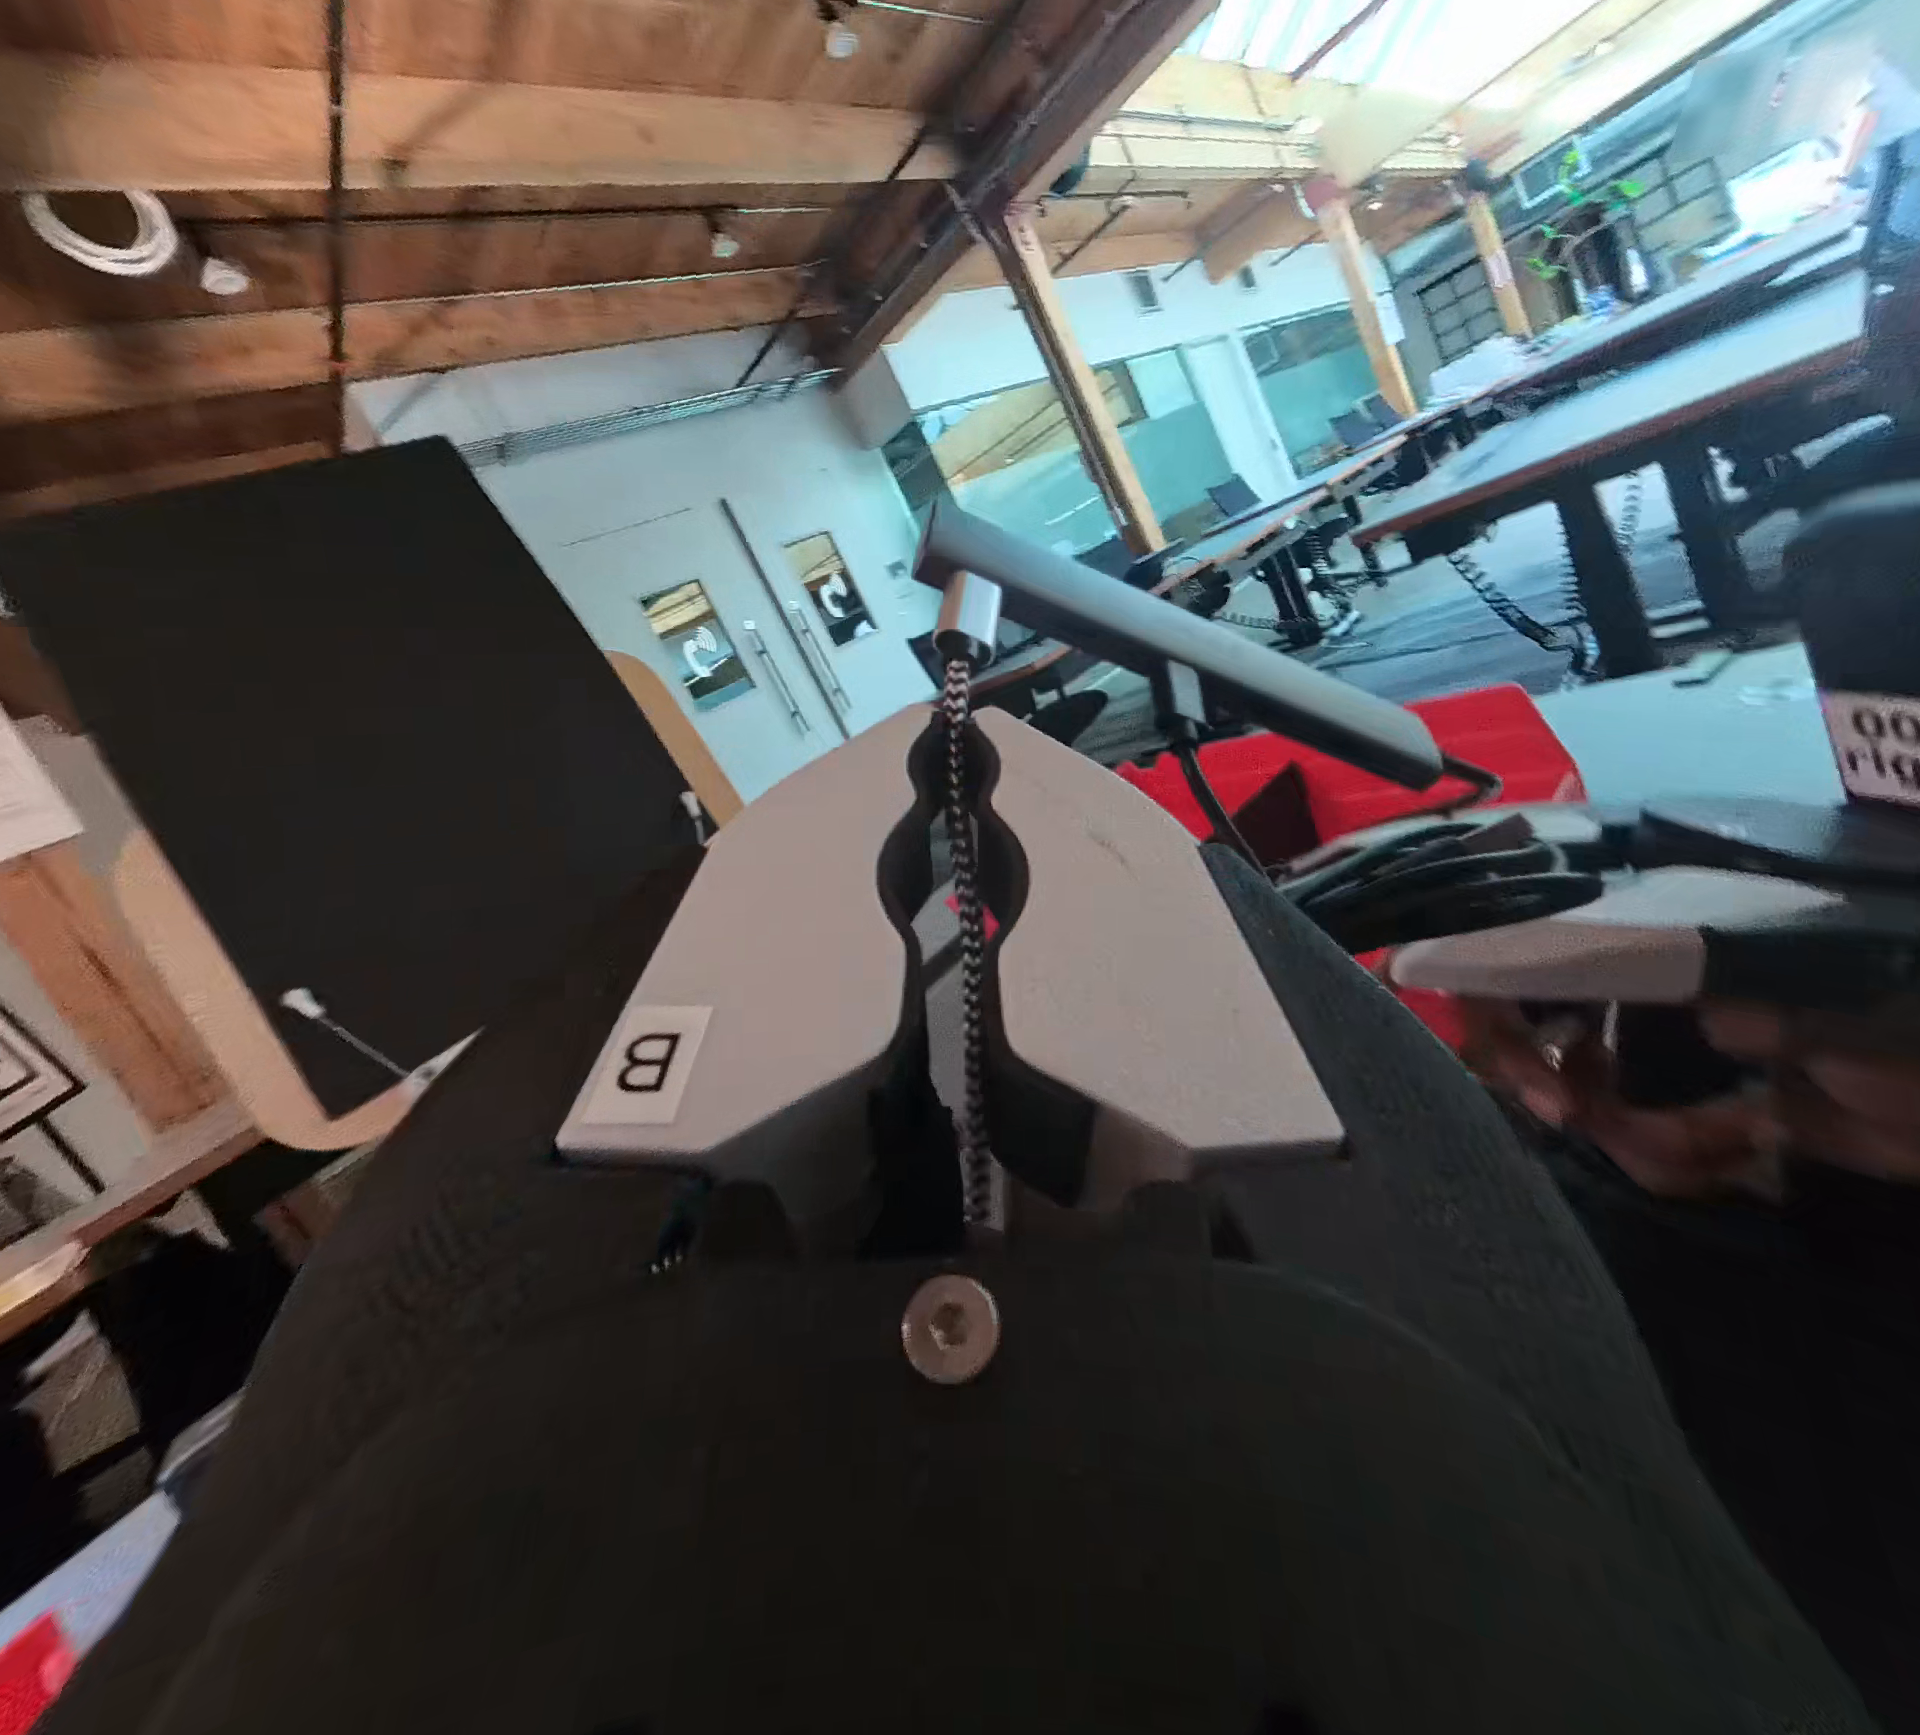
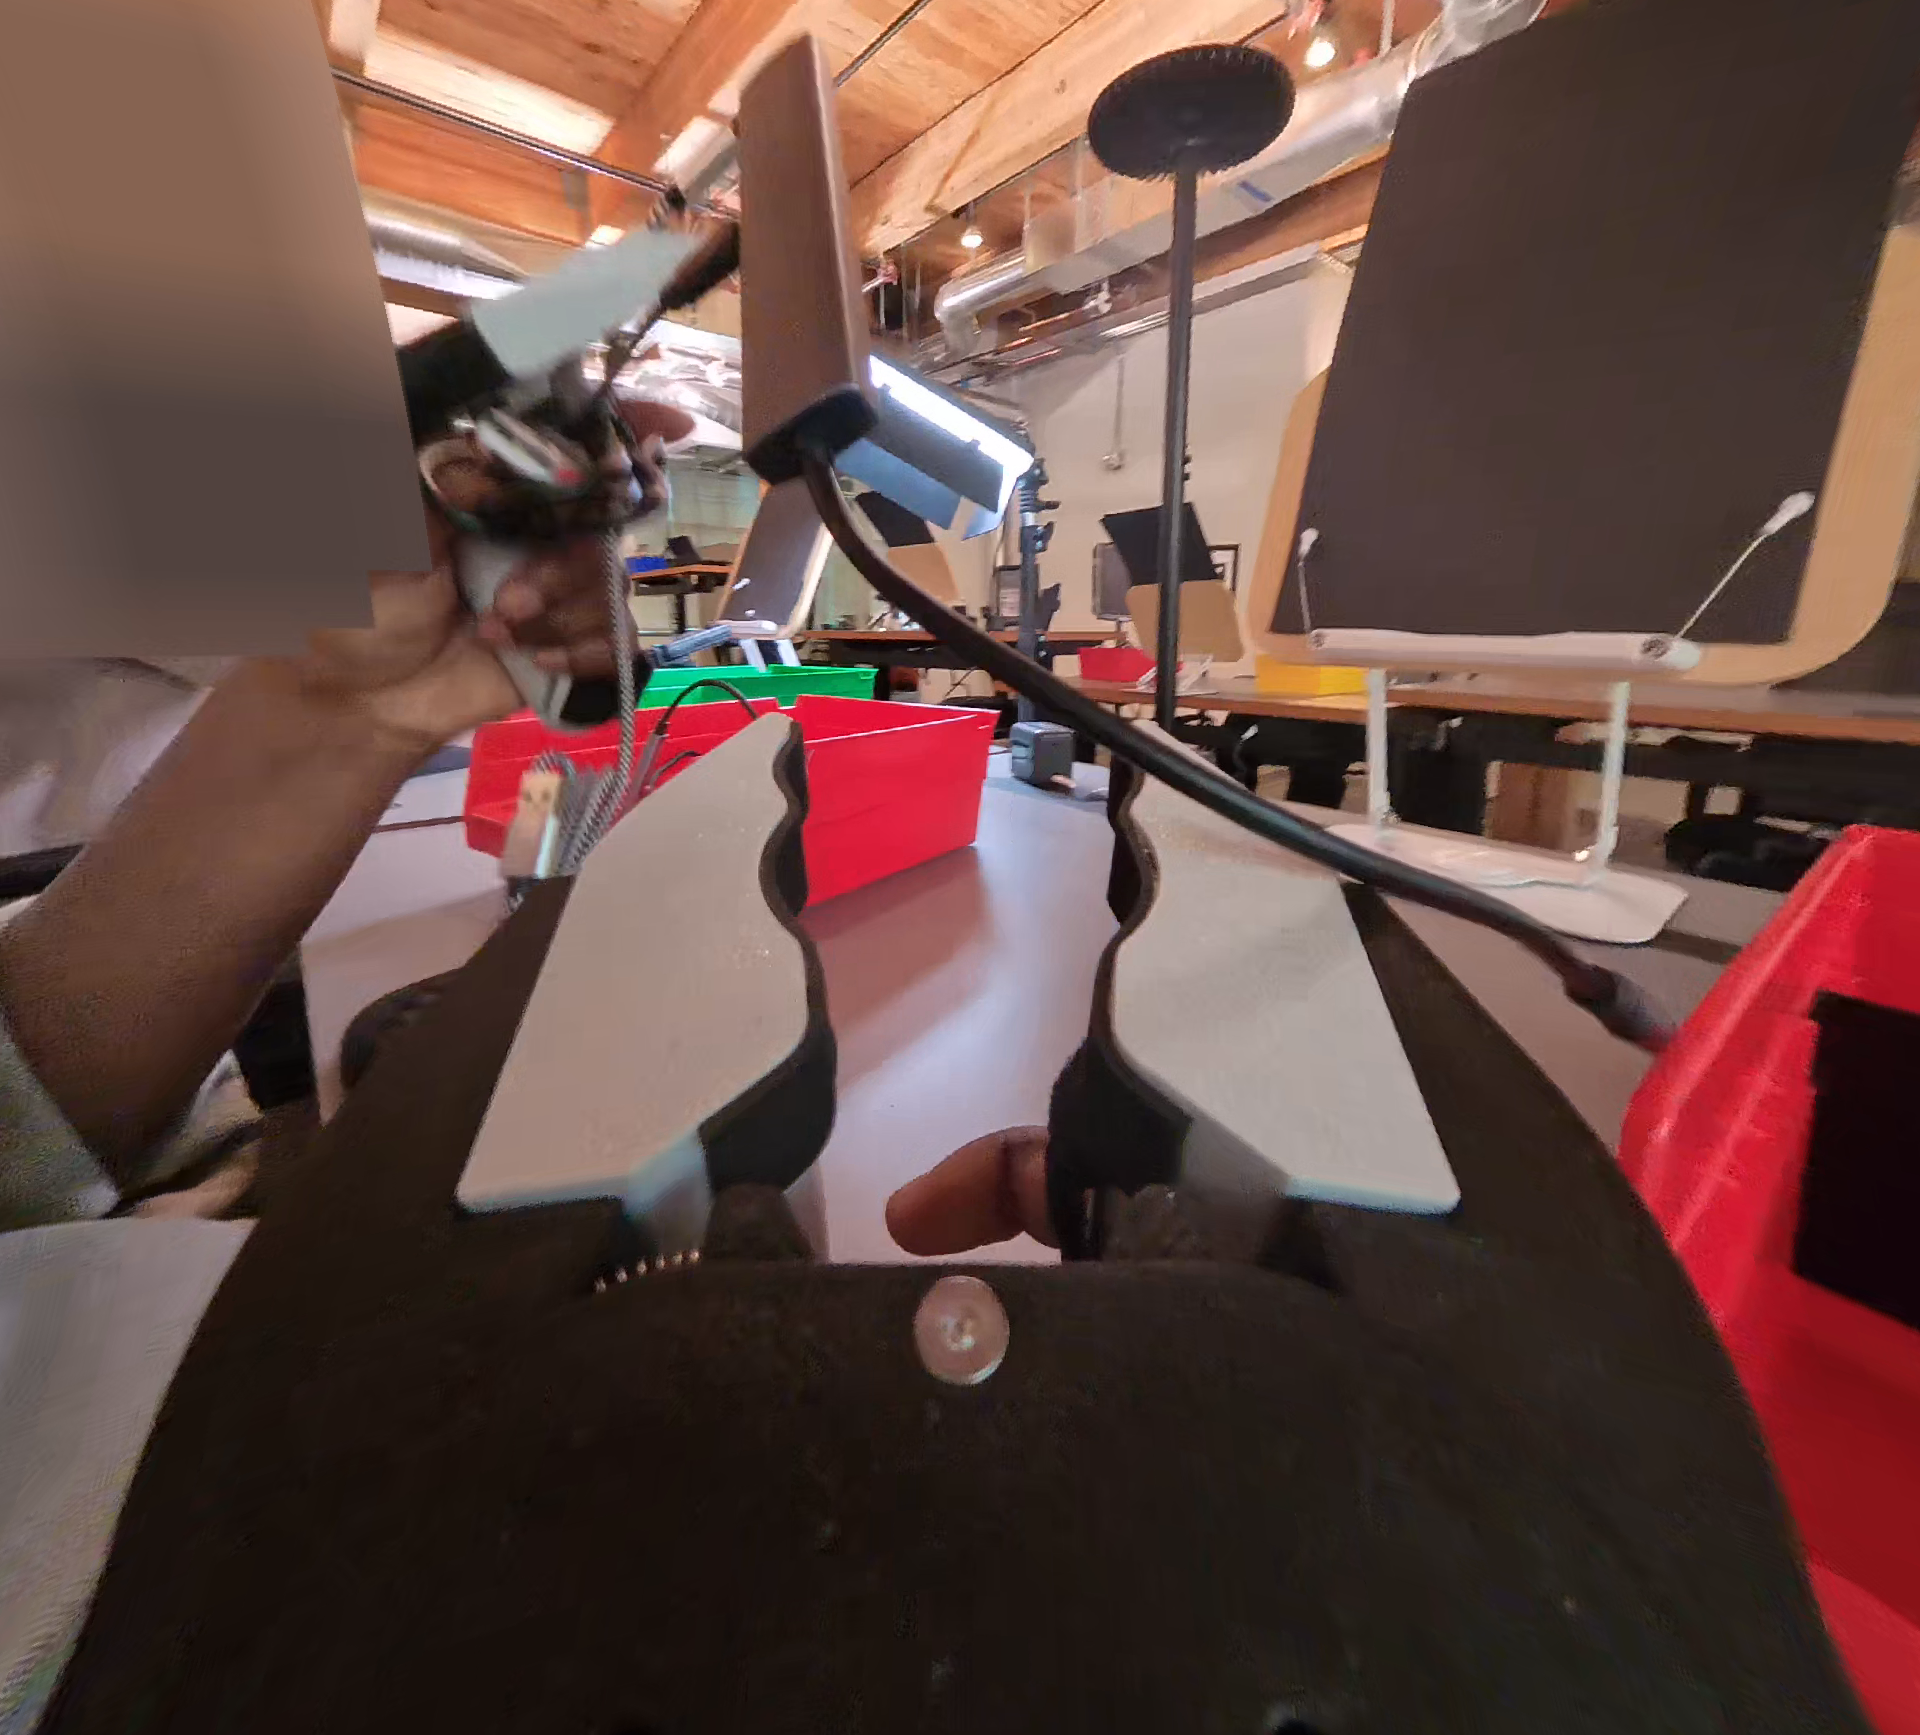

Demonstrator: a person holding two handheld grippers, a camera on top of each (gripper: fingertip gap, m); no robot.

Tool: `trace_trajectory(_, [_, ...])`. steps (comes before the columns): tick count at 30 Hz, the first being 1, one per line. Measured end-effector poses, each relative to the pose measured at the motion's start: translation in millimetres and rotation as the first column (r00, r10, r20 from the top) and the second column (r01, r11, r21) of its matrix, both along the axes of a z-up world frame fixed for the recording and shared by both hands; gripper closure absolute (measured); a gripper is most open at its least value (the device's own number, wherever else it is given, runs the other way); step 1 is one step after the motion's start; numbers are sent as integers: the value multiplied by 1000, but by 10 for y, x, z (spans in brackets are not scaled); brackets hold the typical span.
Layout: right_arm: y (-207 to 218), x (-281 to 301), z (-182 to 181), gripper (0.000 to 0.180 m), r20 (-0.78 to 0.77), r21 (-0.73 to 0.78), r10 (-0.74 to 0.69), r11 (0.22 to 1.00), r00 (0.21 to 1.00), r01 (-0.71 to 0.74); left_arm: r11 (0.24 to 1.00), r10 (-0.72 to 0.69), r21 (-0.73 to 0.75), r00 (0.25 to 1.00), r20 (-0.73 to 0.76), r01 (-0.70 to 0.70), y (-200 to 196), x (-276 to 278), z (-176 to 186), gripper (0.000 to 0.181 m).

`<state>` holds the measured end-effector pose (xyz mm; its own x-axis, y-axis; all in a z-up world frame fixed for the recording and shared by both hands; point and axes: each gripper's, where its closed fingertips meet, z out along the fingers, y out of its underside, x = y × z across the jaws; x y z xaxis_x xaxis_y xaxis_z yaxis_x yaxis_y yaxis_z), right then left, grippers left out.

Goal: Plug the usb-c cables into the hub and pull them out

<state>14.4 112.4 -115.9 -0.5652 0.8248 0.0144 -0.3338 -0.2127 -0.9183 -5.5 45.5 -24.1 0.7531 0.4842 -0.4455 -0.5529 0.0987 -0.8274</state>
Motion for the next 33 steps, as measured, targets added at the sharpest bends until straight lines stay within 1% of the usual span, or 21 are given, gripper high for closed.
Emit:
trace_trajectory(2, [-3,12,5,125,-32,37,-36,999,999,37,999,-39,-36,998,-39,37,102,41,-231,178])
trace_trajectory(3, [2,16,7,131,-46,47,-53,997,998,55,999,-24,-39,999,-38,22,123,5,-333,178])
trace_trajectory(5, [2,26,15,133,-64,55,-64,996,996,67,998,5,-58,1000,-13,-5,162,-106,-569,178])
trace_trajectory(6, [-1,12,3,134,-54,60,-67,996,996,70,998,-9,-65,1000,-5,8,187,-140,-687,178])
trace_trajectory(8, [12,-23,-16,136,-32,58,-79,995,996,81,998,7,-63,998,65,-3,209,-269,-870,178])
trace_trajectory(9, [10,-25,-18,136,-28,56,-73,996,997,74,997,17,-78,995,99,-9,226,-307,-916,178])
trace_trajectory(10, [11,-25,-18,136,-25,52,-66,996,997,68,996,26,-92,995,100,-17,237,-316,-922,178])
trace_trajectory(13, [-25,10,2,136,-25,25,4,1000,1000,-3,994,44,-102,997,61,-37,253,-307,-949,178])
trace_trajectory(16, [-14,-9,14,138,17,-57,57,997,998,-56,988,32,-151,995,91,-18,325,-290,-1053,178])
trace_trajectory(18, [11,-8,34,141,22,-110,89,990,996,-86,987,36,-162,996,80,-22,334,-287,-1069,177])
trace_trajectory(21, [14,-12,34,142,27,-124,106,987,994,-102,988,24,-156,996,80,-11,336,-271,-1065,177])
trace_trajectory(23, [24,37,73,159,-16,-127,114,985,993,-115,985,-12,-172,996,85,27,363,-225,-1093,175])
trace_trajectory(24, [9,81,91,166,-42,-115,131,984,990,-135,980,-27,-193,996,89,44,380,-212,-1125,173])
trace_trajectory(25, [0,99,94,167,-54,-95,128,987,990,-132,977,-47,-201,994,96,66,388,-195,-1137,169])
trace_trajectory(26, [-10,105,89,168,-63,-64,110,991,992,-114,979,-72,-185,992,101,89,386,-167,-1110,160])
trace_trajectory(27, [-40,117,77,168,-77,-22,98,995,992,-99,982,-98,-151,991,96,112,364,-139,-1052,149])
trace_trajectory(28, [-87,138,64,168,-97,26,91,996,991,-89,985,-123,-107,988,92,132,320,-122,-978,143])
trace_trajectory(30, [-213,205,37,168,-149,128,98,989,984,-79,975,-209,-51,973,99,214,207,-47,-851,137])
trace_trajectory(31, [-273,246,28,168,-175,167,113,982,978,-84,963,-248,-86,963,109,257,167,-7,-860,133])
trace_trajectory(32, [-333,286,7,168,-183,201,145,974,972,-107,939,-288,-158,950,118,304,133,52,-919,132])
trace_trajectory(33, [-394,313,-34,168,-165,234,189,961,968,-147,900,-329,-257,936,127,352,92,133,-1017,129])
